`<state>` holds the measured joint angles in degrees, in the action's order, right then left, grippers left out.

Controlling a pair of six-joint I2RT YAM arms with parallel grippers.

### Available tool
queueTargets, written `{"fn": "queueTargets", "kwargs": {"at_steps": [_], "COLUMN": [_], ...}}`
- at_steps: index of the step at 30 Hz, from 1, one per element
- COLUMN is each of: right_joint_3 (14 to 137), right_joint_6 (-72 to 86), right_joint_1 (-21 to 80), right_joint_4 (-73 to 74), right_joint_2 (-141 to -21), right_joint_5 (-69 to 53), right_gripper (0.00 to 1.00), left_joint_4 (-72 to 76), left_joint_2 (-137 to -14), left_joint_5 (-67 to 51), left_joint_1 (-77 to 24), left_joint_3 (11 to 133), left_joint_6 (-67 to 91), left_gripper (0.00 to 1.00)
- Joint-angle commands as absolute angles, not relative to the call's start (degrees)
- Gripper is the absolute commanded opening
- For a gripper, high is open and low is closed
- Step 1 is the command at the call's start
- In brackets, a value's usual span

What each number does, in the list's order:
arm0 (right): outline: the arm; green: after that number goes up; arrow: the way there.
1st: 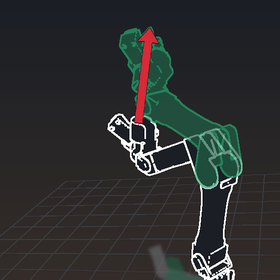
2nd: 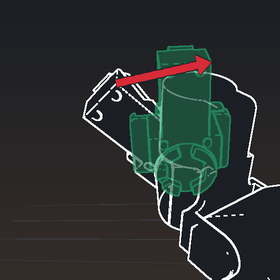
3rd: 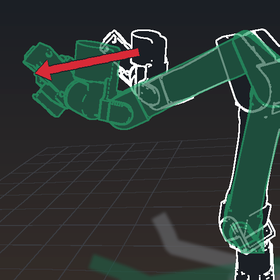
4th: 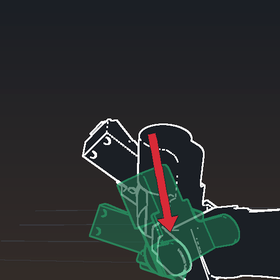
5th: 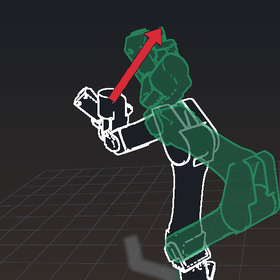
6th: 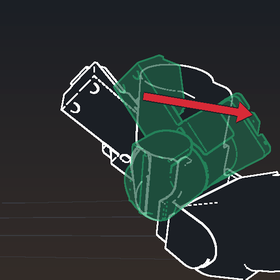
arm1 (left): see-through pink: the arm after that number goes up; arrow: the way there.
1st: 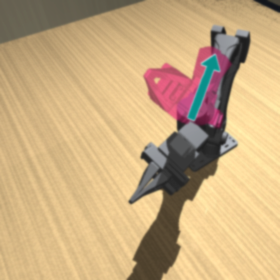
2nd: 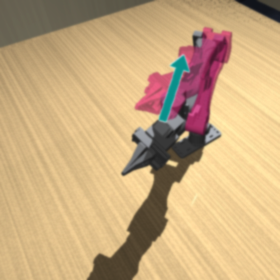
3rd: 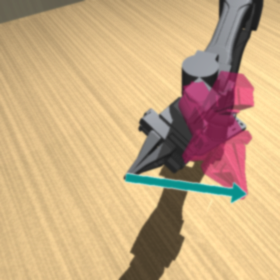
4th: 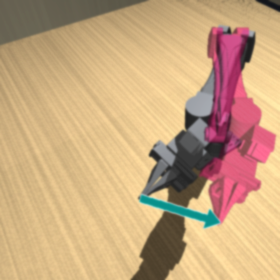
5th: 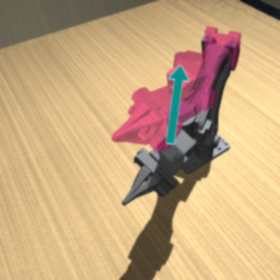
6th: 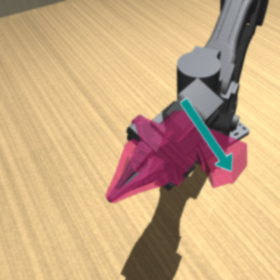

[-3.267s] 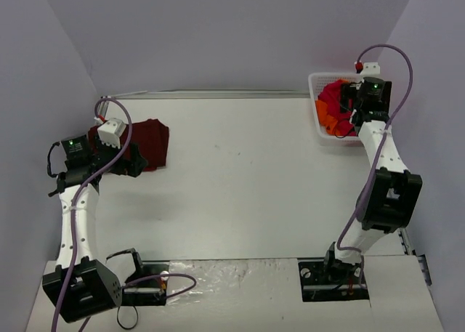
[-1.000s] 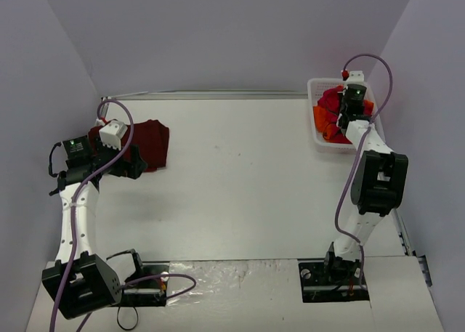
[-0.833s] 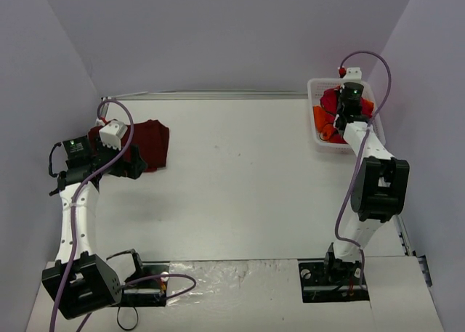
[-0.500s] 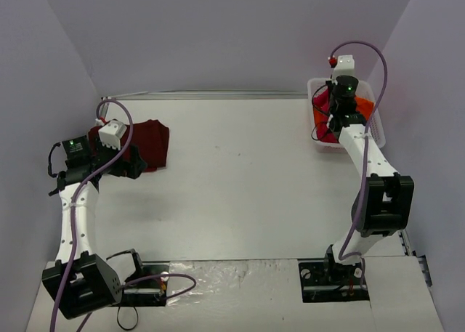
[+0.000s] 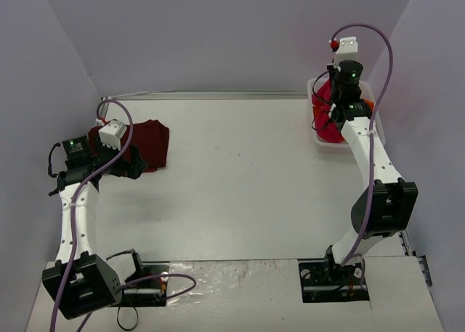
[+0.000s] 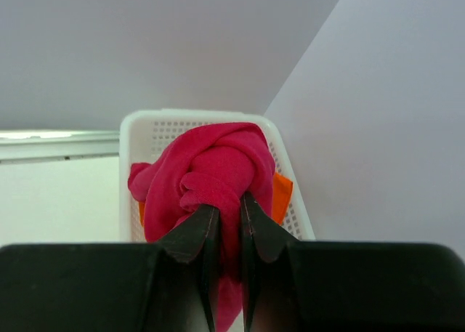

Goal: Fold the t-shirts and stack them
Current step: Grab crumpled tshirt from bin with the right arm, then move the tshirt to the center of the board

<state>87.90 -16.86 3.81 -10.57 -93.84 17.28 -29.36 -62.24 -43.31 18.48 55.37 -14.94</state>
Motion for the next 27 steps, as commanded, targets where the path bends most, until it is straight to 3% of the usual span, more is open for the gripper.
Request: {"fn": "queueTargets", "kwargs": {"at_steps": [1, 13, 22, 27], "right_joint_3": [94.3, 116.72, 103.82, 96.25], "right_joint_6": [-17.67, -18.46, -23.46, -23.82], "right_joint_1": [5.36, 8.96, 17.74, 24.33], "right_joint_4": [-11.61, -1.77, 10.36, 13.62], "right_joint_2": [-92.2, -96.59, -91.24, -89.82], "right_joint_5": [19.34, 14.42, -4.02, -6.76], "right_gripper": [0.0, 0.0, 0.0, 0.0], "left_joint_4": [-29.09, -28.92, -28.65, -28.65], "left_joint_2": [-60.56, -60.91, -61.52, -61.61], "left_joint_5": [-44.56, -44.56, -45.0, -45.09], "left_joint_1": [18.9, 18.9, 18.9, 18.9], "left_joint_3": [55.11, 54.93, 54.93, 54.84], "left_joint_6": [-15.73, -15.56, -15.56, -15.38], "left_gripper": [0.94, 0.94, 0.94, 0.94]}}
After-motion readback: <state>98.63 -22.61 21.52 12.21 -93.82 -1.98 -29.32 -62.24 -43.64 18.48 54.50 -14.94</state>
